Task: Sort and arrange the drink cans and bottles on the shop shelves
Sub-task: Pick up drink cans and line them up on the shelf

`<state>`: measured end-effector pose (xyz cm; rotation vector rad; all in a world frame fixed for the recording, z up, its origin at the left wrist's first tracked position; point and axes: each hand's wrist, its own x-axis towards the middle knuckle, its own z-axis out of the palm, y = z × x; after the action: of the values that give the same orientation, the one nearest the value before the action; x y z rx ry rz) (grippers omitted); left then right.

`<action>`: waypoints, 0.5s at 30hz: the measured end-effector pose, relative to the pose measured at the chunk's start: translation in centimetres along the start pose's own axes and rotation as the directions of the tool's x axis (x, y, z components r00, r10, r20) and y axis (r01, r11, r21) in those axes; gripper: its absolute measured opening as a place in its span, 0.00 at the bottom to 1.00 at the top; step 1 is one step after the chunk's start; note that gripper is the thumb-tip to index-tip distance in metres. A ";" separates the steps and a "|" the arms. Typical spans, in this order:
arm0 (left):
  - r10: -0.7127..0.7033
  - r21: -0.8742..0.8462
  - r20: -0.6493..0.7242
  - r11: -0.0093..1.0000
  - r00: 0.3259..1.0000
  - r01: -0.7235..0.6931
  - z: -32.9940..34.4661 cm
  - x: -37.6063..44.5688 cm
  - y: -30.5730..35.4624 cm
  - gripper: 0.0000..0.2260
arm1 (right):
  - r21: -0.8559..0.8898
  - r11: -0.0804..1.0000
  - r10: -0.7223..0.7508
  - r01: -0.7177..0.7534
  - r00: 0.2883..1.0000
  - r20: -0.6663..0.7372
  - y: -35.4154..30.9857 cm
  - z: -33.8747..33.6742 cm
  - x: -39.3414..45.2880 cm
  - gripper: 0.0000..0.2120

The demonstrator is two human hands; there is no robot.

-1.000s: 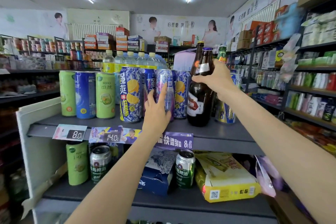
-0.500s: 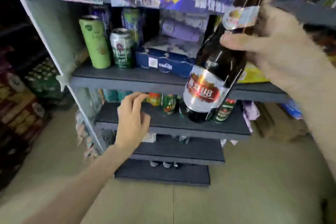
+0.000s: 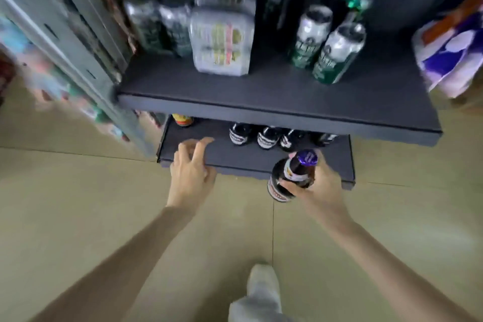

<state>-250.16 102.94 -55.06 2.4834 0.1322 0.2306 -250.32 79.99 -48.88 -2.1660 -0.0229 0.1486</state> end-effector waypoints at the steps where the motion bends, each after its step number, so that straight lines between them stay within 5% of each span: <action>1: -0.011 -0.009 -0.004 1.000 1.000 0.010 2.2 0.3 -1.7 0.32 | -0.013 0.999 -0.031 0.031 0.999 -0.009 2.0 1.7 1.0 0.23; 6: -0.164 -0.065 -0.035 0.985 0.986 0.162 10.0 1.1 -8.9 0.28 | -0.039 0.989 -0.146 0.145 0.989 -0.029 9.8 8.8 7.5 0.21; 15: -0.137 -0.289 0.015 0.948 0.990 0.135 20.4 6.8 -12.3 0.36 | -0.061 0.964 -0.262 0.260 0.965 -0.023 15.4 12.7 13.1 0.25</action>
<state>-240.00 101.75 -77.56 2.1714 0.2530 0.1834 -239.36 82.67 -69.99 -2.1990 -0.2970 -0.0380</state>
